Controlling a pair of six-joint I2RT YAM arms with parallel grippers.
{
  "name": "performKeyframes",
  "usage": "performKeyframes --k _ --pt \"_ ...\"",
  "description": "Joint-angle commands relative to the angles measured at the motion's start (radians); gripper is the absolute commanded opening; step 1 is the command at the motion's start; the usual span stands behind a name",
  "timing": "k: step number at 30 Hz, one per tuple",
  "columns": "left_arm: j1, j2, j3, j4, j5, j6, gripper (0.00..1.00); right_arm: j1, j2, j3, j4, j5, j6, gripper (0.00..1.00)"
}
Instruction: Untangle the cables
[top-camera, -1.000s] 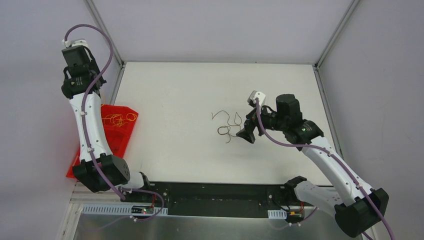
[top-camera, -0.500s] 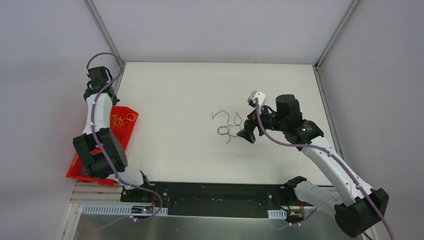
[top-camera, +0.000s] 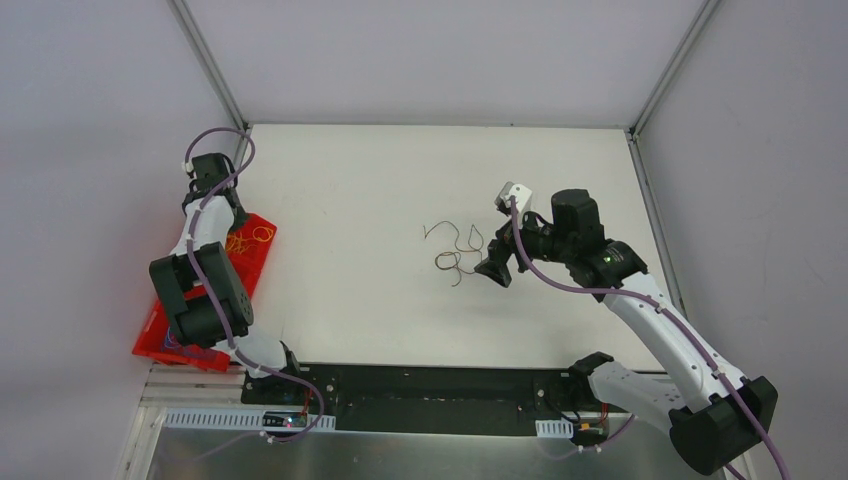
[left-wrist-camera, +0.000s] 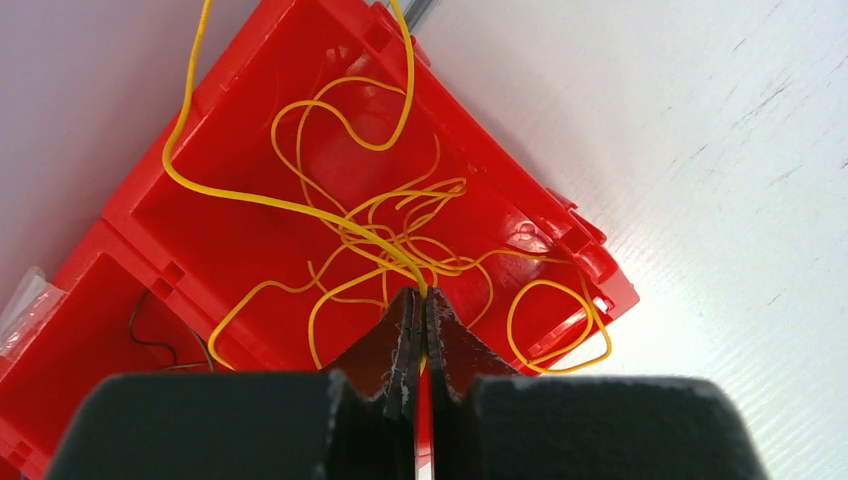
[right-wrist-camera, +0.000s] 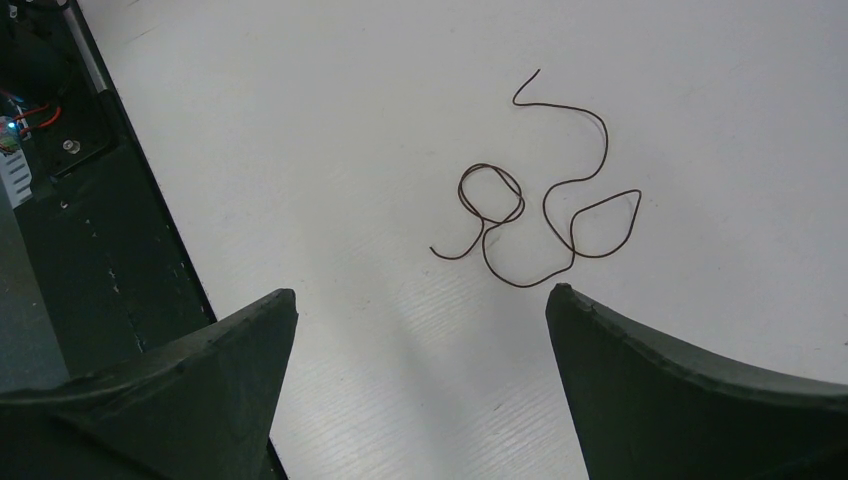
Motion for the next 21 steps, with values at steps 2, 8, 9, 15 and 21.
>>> performKeyframes --k 2,8,9,15,21 --pt "0.006 0.037 -0.003 -0.027 0.009 -0.074 0.0 -0.001 -0.005 -0.003 0.003 -0.001 -0.002 0.99" --pt "0.006 0.095 -0.001 -0.049 0.068 -0.14 0.0 -0.001 -0.007 -0.002 -0.001 0.0 -0.003 0.99" --pt "0.005 0.106 0.002 -0.051 0.089 -0.149 0.0 -0.001 -0.007 -0.002 -0.001 0.0 -0.003 0.99" --pt "-0.016 0.099 -0.037 -0.051 0.149 -0.18 0.0 -0.001 -0.007 -0.008 0.001 0.0 -0.001 0.99" --pt "-0.046 -0.043 -0.135 -0.027 0.158 -0.274 0.0 -0.002 -0.002 -0.014 0.012 0.0 0.004 0.99"
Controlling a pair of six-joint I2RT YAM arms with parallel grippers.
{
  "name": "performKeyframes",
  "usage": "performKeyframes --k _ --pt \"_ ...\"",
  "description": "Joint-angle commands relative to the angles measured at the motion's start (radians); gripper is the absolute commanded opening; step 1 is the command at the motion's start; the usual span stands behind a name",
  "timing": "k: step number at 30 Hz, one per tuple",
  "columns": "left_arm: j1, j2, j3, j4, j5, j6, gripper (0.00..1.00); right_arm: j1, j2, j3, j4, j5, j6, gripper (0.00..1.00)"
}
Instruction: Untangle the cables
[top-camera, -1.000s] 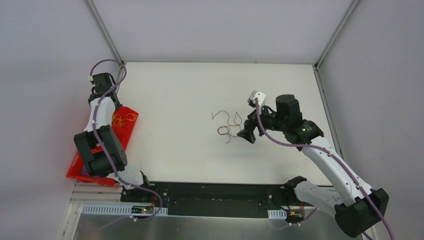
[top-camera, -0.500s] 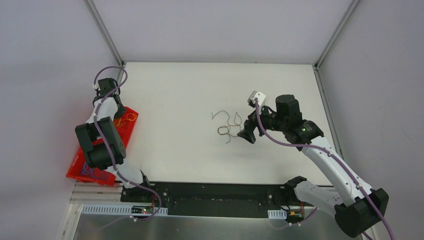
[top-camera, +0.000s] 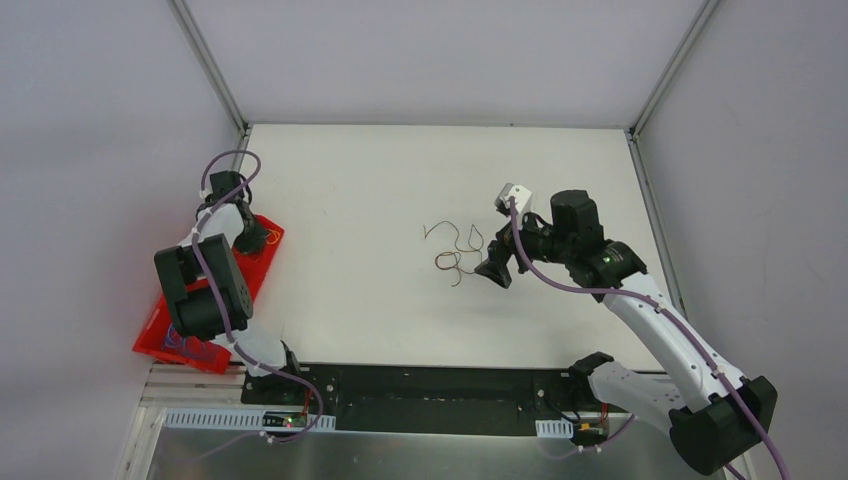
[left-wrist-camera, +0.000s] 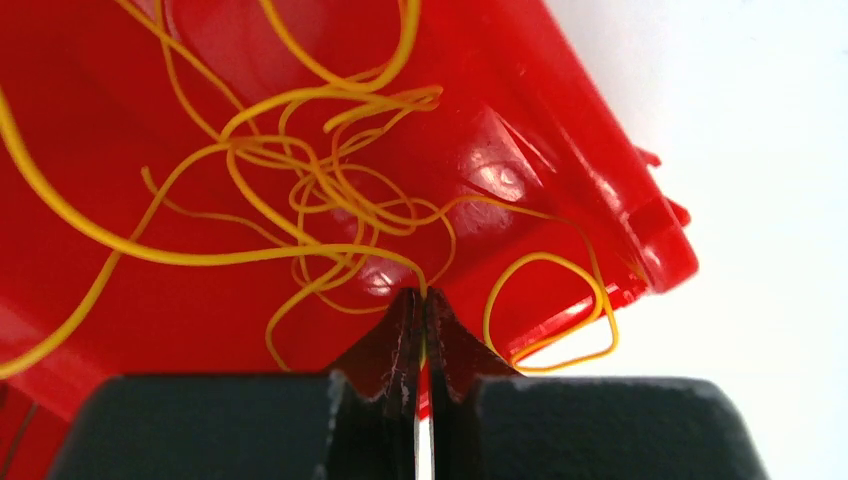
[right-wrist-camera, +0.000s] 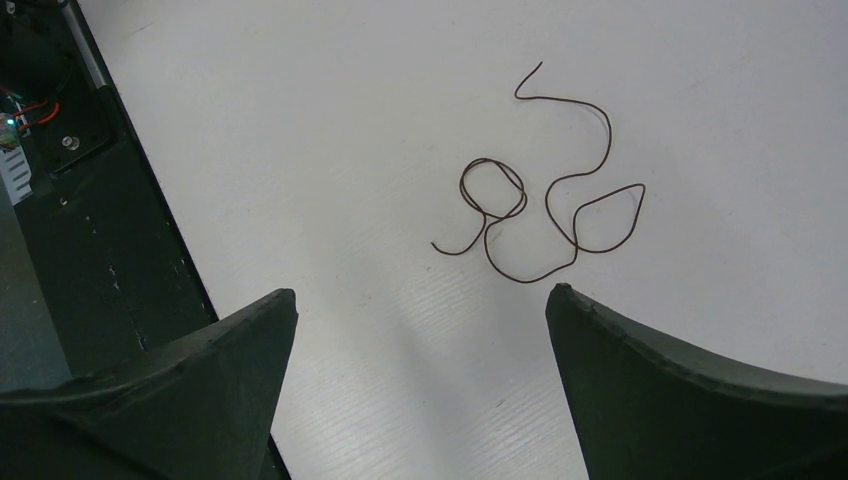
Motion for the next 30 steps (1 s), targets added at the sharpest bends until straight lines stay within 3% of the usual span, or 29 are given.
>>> performKeyframes --k 1,11,21,22,29,30 --pt "-0.023 -0.139 -0.068 0.006 0.039 -0.103 0.0 -0.001 0.0 -0.01 0.016 -0.003 0.005 0.99" --pt "-0.019 -0.216 -0.078 0.07 0.065 -0.212 0.0 -0.001 0.009 0.006 0.004 -0.003 -0.003 0.99" --pt "-0.008 -0.187 -0.071 -0.001 0.082 -0.323 0.0 -0.001 0.002 -0.005 0.002 0.003 -0.002 0.99" --pt "-0.003 -0.186 -0.068 0.003 0.081 -0.324 0.02 -0.002 0.001 -0.006 0.001 0.004 -0.002 0.99" --pt "0.005 -0.25 -0.028 0.028 0.141 -0.288 0.53 -0.001 0.008 -0.003 0.0 0.007 -0.007 0.99" --pt "0.006 -0.267 -0.02 0.029 0.151 -0.28 0.55 -0.003 0.009 -0.003 0.0 0.007 -0.005 0.99"
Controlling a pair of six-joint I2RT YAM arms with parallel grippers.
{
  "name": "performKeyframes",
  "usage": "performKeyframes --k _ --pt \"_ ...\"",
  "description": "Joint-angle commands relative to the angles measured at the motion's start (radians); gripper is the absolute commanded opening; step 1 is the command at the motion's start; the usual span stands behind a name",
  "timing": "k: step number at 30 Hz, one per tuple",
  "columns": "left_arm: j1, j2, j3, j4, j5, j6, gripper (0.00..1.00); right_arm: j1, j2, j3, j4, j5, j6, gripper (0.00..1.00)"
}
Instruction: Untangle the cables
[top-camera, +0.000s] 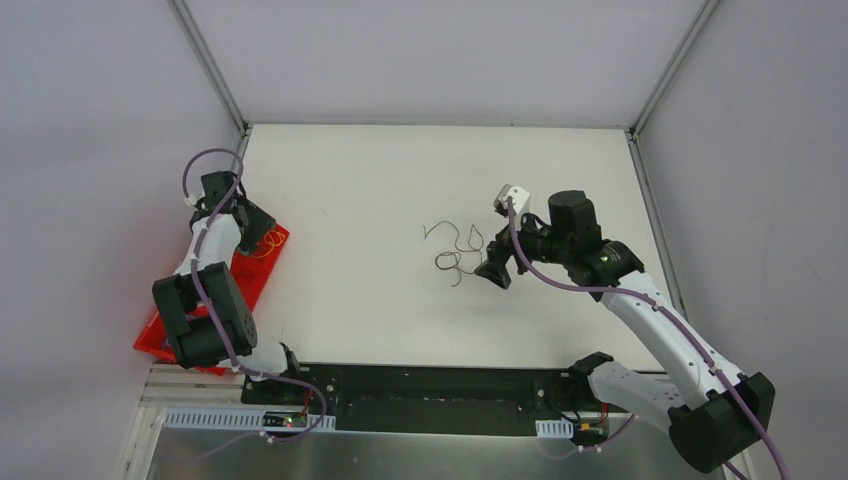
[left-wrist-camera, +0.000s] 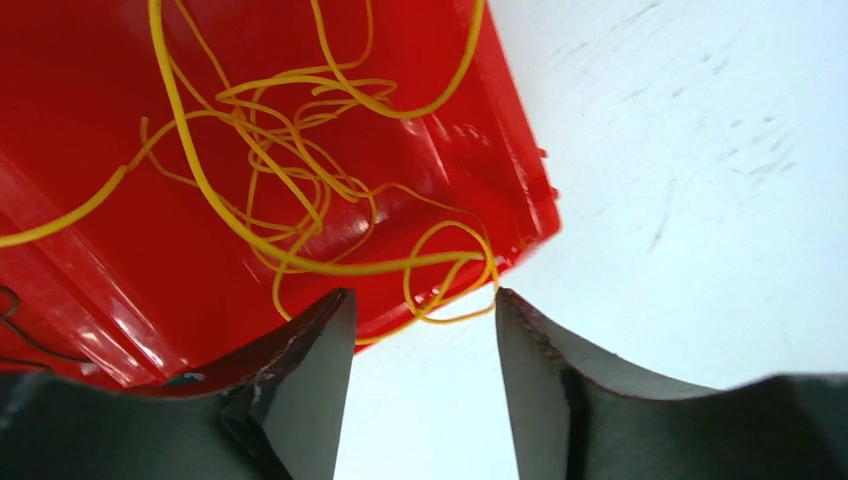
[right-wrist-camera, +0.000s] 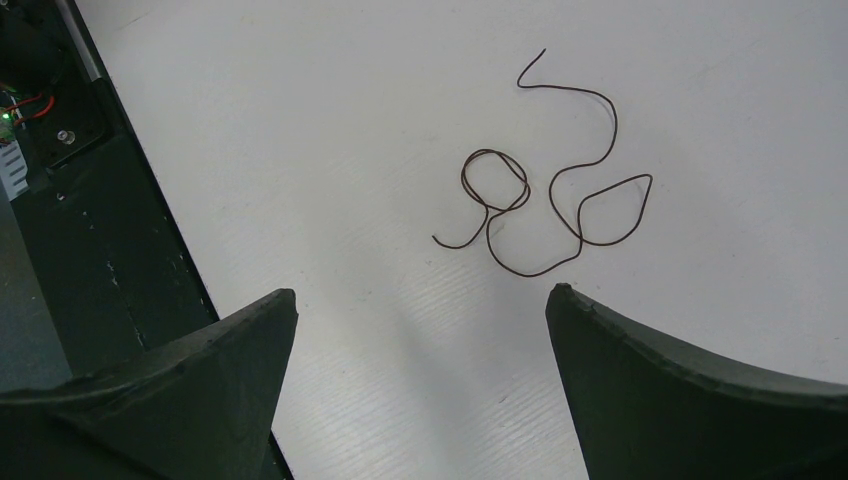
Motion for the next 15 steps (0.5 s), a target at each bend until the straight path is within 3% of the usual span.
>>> performKeyframes --k 1,6,9,11,13,15 --pt "0.008 -0.098 0.072 0.008 0.061 0.021 0.56 -0.003 0.001 0.008 0.002 0.009 -0.002 0.99" --pt "0.008 -0.195 0.104 0.007 0.032 0.075 0.74 -0.017 0.031 0.02 -0.008 0.009 0.034 0.99" --pt "-0.013 -0.228 0.136 0.007 0.039 0.142 0.76 -0.061 0.069 0.041 -0.021 -0.005 0.069 0.99" --pt "-0.066 -0.225 0.173 0.006 0.137 0.287 0.82 -0.1 0.113 0.065 -0.041 -0.021 0.097 0.99" --pt "-0.158 -0.21 0.209 -0.007 0.29 0.434 0.97 -0.138 0.18 0.105 -0.079 -0.024 0.124 0.99" --pt "-0.248 -0.19 0.222 -0.033 0.485 0.536 0.99 -0.183 0.259 0.154 -0.128 -0.043 0.153 0.98"
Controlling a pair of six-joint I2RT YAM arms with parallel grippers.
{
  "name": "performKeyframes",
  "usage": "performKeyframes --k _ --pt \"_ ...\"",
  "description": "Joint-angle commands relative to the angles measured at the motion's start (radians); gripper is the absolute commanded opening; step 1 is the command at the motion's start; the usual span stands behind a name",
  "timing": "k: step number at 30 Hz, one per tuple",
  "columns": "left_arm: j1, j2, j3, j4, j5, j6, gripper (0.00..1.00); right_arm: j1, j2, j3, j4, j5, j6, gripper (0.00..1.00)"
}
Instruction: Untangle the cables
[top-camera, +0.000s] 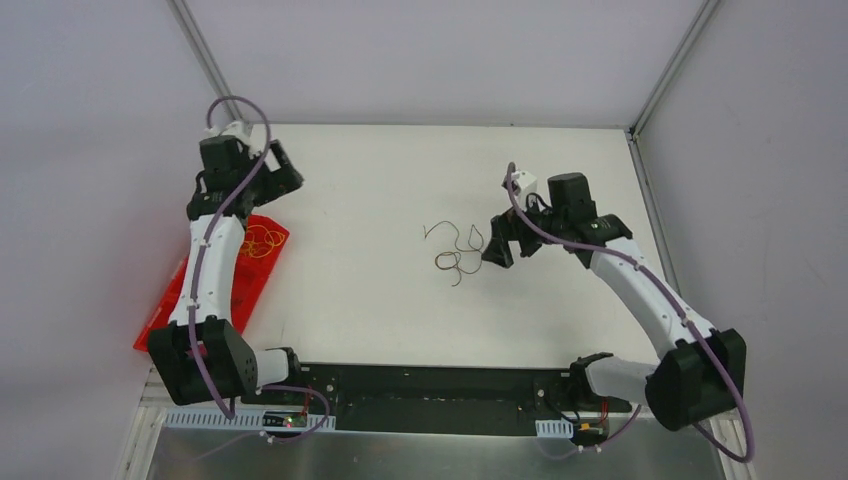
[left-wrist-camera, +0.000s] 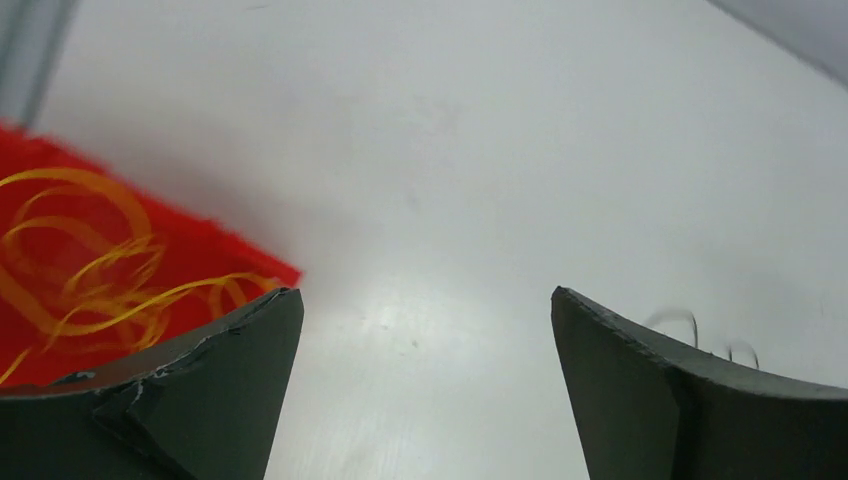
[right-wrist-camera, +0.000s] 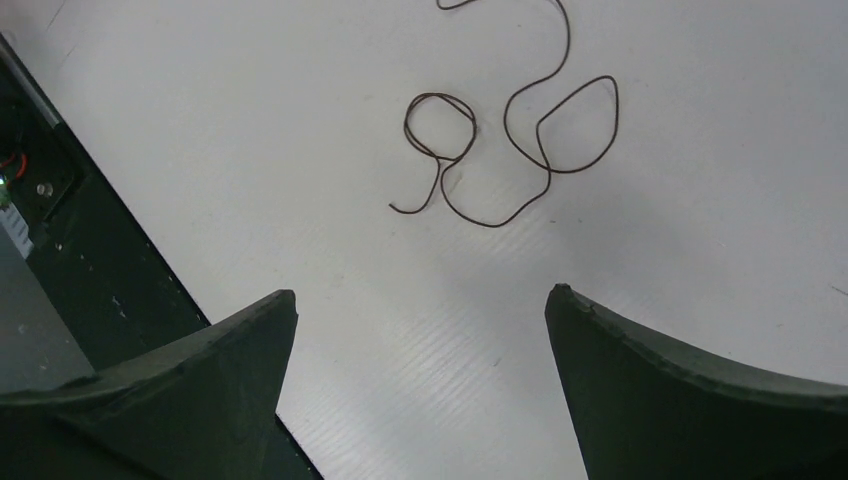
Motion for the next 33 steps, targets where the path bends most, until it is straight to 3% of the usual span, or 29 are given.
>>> performKeyframes --k 1,6,14,24,33 --pt "-0.18 0.037 0.047 -0.036 0.414 0.286 0.99 -0.087 0.141 0.13 -0.095 -0.054 0.092 0.97" --pt "-0.42 0.214 0.08 -0.033 0.531 0.31 0.99 -0.181 0.296 0.209 -0.161 -0.098 0.163 0.88" --pt "-0.647 0.564 0.275 -0.025 0.622 0.335 0.9 -0.204 0.438 0.204 -0.099 -0.096 0.262 0.82" --pt "-0.826 0.84 0.432 -0.048 0.455 0.369 0.92 -0.339 0.456 0.21 -0.098 -0.175 0.346 0.81" --pt "-1.028 0.903 0.415 -0.091 0.222 0.443 0.87 -0.428 0.383 0.203 -0.124 -0.197 0.353 0.81"
